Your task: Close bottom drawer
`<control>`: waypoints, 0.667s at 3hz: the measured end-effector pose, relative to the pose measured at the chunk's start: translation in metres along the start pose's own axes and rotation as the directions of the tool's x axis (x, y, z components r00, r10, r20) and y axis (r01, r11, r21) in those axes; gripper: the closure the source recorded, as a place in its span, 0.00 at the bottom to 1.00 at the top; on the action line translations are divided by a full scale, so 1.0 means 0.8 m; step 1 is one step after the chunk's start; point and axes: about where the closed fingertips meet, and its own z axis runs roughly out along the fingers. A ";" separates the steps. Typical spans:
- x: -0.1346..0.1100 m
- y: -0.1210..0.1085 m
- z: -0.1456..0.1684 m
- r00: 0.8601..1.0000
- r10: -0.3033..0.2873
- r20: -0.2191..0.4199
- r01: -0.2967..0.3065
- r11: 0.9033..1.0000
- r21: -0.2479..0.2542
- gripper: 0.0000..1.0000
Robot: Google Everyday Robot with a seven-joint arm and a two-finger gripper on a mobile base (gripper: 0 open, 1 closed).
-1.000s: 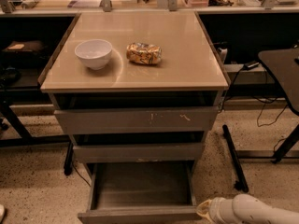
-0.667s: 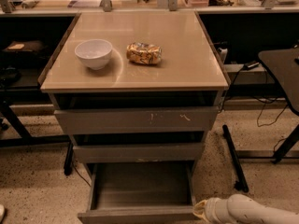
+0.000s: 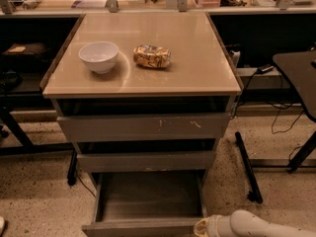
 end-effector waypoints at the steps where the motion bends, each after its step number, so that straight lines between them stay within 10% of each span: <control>1: -0.004 0.019 0.020 0.997 -0.071 0.025 0.072 0.996 -0.042 1.00; 2: -0.005 0.028 0.040 0.992 -0.114 0.052 0.118 0.991 -0.067 1.00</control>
Offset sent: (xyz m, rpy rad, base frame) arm -0.0157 0.0361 -0.0402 0.0521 -0.0347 0.1982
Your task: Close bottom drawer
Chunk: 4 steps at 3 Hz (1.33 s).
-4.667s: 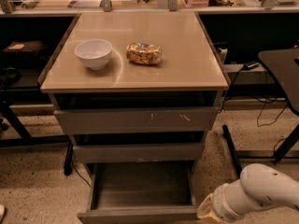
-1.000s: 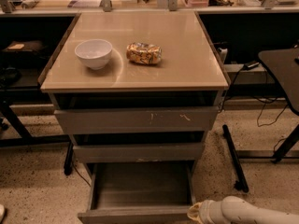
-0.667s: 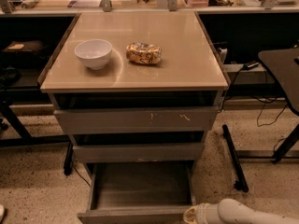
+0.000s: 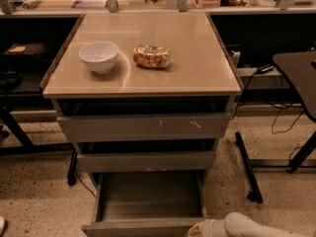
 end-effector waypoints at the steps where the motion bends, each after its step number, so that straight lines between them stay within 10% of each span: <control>1: 0.000 -0.009 0.017 1.000 -0.017 0.020 0.017 1.000 0.002 1.00; 4: 0.001 -0.010 0.018 1.000 -0.017 0.021 0.017 1.000 0.004 0.36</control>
Offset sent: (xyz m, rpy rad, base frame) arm 0.0073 0.0062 -0.0085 0.0150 -0.0118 0.0121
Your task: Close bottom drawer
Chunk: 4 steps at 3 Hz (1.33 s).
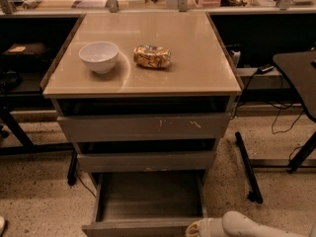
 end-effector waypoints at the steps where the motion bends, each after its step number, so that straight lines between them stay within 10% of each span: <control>1: 0.000 0.000 0.000 1.000 0.000 0.000 0.000 1.000 0.000 0.11; 2: 0.000 -0.012 0.003 1.000 -0.011 0.010 0.011 1.000 0.019 0.00; 4: -0.001 -0.096 0.022 0.998 -0.061 -0.014 0.061 0.997 0.056 0.38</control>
Offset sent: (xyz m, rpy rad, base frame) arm 0.0265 -0.0022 -0.0003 0.0134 -0.0593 -0.0096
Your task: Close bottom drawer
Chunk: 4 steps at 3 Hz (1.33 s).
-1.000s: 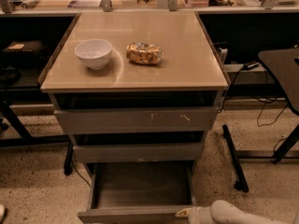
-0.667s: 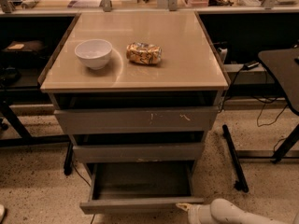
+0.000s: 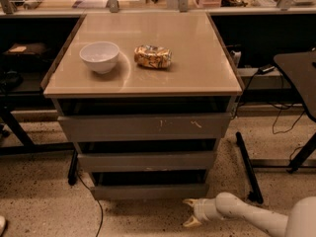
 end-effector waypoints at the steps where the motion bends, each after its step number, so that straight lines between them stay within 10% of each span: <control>1: 0.016 -0.054 0.024 0.999 -0.020 -0.046 0.020 1.000 -0.011 0.63; 2: 0.019 -0.080 0.025 0.998 -0.029 -0.058 0.029 1.000 0.011 0.71; 4: 0.019 -0.076 0.026 0.998 -0.028 -0.056 0.028 1.000 0.007 0.24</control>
Offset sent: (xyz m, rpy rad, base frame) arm 0.0362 -0.0021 -0.0119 -0.0388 0.0016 0.0103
